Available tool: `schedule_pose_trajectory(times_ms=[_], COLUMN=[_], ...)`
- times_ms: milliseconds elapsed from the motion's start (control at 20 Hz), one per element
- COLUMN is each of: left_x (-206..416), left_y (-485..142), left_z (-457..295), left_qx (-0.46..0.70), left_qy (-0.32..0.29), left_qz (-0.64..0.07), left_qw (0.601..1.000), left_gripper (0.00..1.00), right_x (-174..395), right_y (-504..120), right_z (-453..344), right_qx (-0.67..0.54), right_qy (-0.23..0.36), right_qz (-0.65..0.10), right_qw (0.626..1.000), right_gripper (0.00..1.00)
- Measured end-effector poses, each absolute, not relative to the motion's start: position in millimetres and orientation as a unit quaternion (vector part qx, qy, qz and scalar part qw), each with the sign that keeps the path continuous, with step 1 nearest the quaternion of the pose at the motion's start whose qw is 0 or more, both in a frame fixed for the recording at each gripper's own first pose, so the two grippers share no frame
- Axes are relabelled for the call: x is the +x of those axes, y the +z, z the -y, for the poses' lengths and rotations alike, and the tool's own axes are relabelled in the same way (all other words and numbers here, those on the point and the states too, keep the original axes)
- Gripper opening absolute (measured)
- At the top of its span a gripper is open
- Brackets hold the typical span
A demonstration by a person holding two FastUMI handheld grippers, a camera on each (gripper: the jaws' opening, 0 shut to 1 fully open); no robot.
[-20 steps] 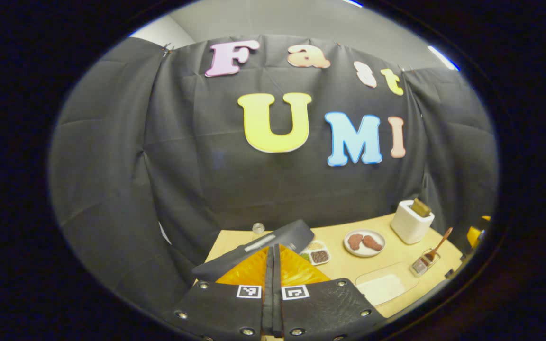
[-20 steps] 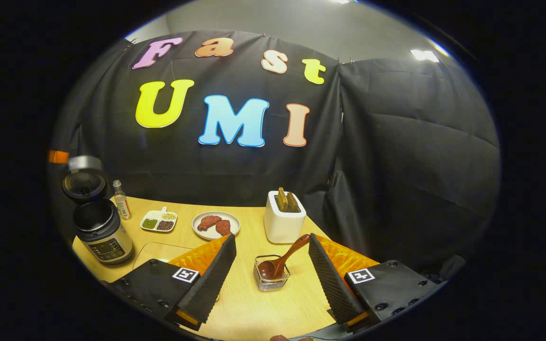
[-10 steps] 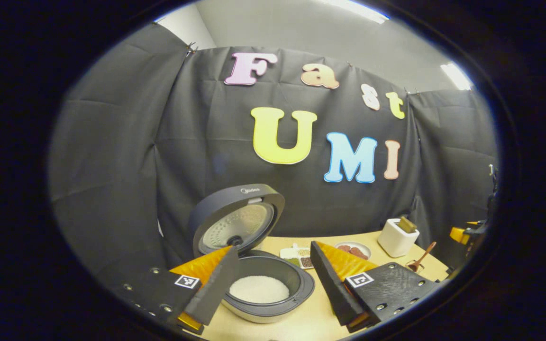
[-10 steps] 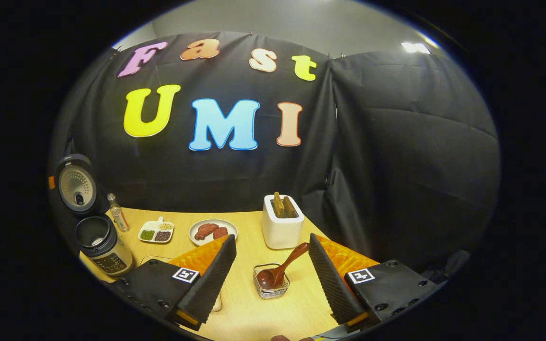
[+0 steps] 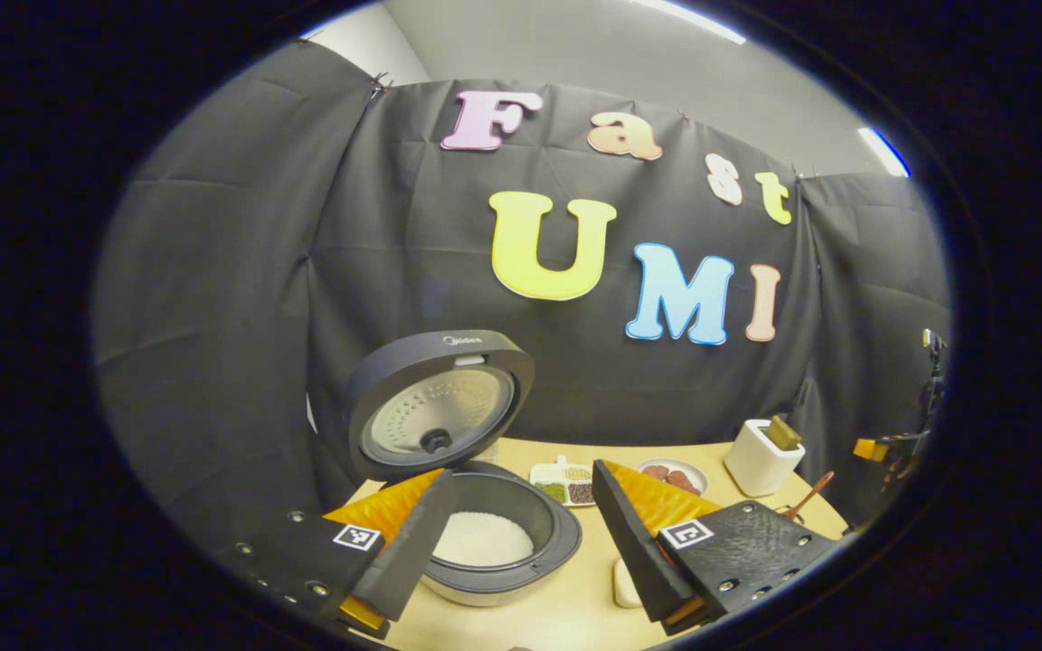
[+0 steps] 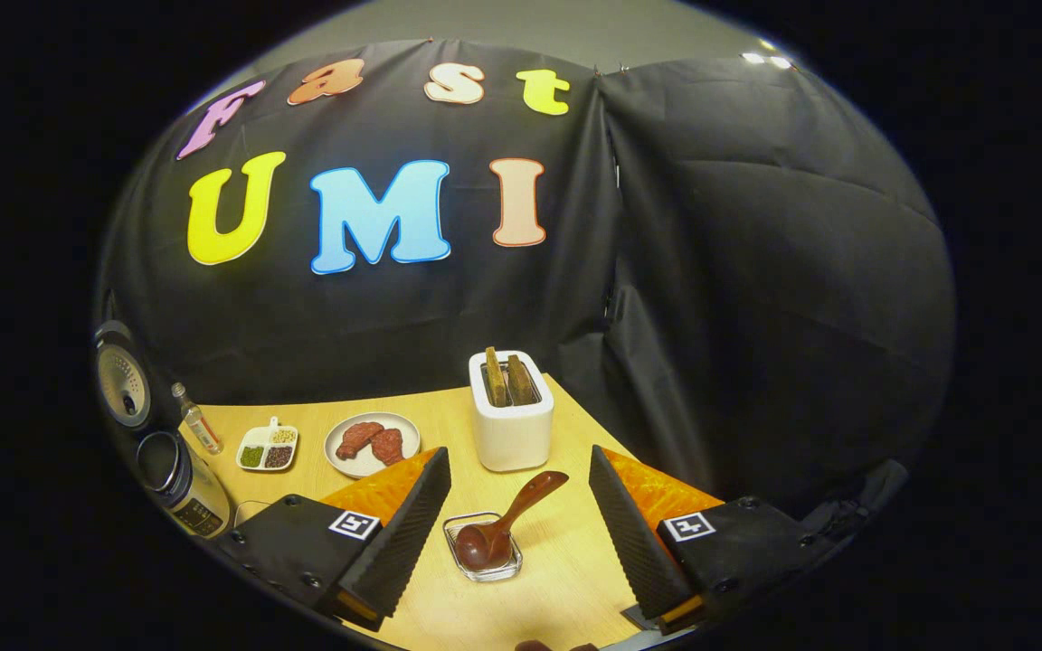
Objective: Close the left gripper, press the button to open the rice cooker; take a wooden spoon from the chopstick holder with the right hand, scoop a spoonful of rice and pour it into the rice cooker, then put the wooden spoon back into the chopstick holder.
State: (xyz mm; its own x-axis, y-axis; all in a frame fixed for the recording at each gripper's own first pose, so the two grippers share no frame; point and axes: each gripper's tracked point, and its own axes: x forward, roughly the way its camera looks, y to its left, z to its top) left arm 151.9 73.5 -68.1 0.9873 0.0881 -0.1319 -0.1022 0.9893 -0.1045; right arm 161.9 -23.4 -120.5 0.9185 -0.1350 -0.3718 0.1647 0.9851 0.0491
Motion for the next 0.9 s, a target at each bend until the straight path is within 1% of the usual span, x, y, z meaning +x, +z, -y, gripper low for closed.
schedule_pose_trajectory(times_ms=[250, 400, 450, 500, 550, 600, 650, 700, 900], left_x=[156, 160, 162, 163, 163, 164, 166, 166, 169], left_y=[-71, -72, -72, -72, -73, -74, -77, -78, -84], left_z=[-43, -25, -19, -11, -4, 4, 13, 21, 52], left_qx=[-0.036, -0.031, -0.029, -0.027, -0.025, -0.023, -0.019, -0.016, -0.01], left_qy=[0.065, 0.077, 0.081, 0.083, 0.086, 0.087, 0.087, 0.088, 0.087], left_qz=[-0.079, -0.088, -0.092, -0.096, -0.099, -0.103, -0.108, -0.113, -0.126], left_qw=[0.994, 0.993, 0.992, 0.992, 0.991, 0.991, 0.99, 0.99, 0.988], left_gripper=[0.96, 0.96, 0.96, 0.96, 0.96, 0.96, 0.96, 0.96, 0.96], right_x=[201, 213, 219, 224, 227, 232, 235, 239, 252], right_y=[-160, -191, -201, -209, -218, -225, -233, -240, -264], right_z=[43, 54, 58, 61, 59, 57, 53, 51, 39], right_qx=[0.103, 0.155, 0.171, 0.187, 0.201, 0.213, 0.222, 0.226, 0.248], right_qy=[-0.07, -0.068, -0.067, -0.064, -0.056, -0.045, -0.034, -0.027, 0.005], right_qz=[-0.227, -0.265, -0.274, -0.282, -0.29, -0.3, -0.309, -0.315, -0.34], right_qw=[0.966, 0.949, 0.944, 0.939, 0.934, 0.929, 0.924, 0.921, 0.907], right_gripper=[0.98, 0.96, 0.98, 0.98, 0.93, 0.98, 0.93, 0.98, 0.98])
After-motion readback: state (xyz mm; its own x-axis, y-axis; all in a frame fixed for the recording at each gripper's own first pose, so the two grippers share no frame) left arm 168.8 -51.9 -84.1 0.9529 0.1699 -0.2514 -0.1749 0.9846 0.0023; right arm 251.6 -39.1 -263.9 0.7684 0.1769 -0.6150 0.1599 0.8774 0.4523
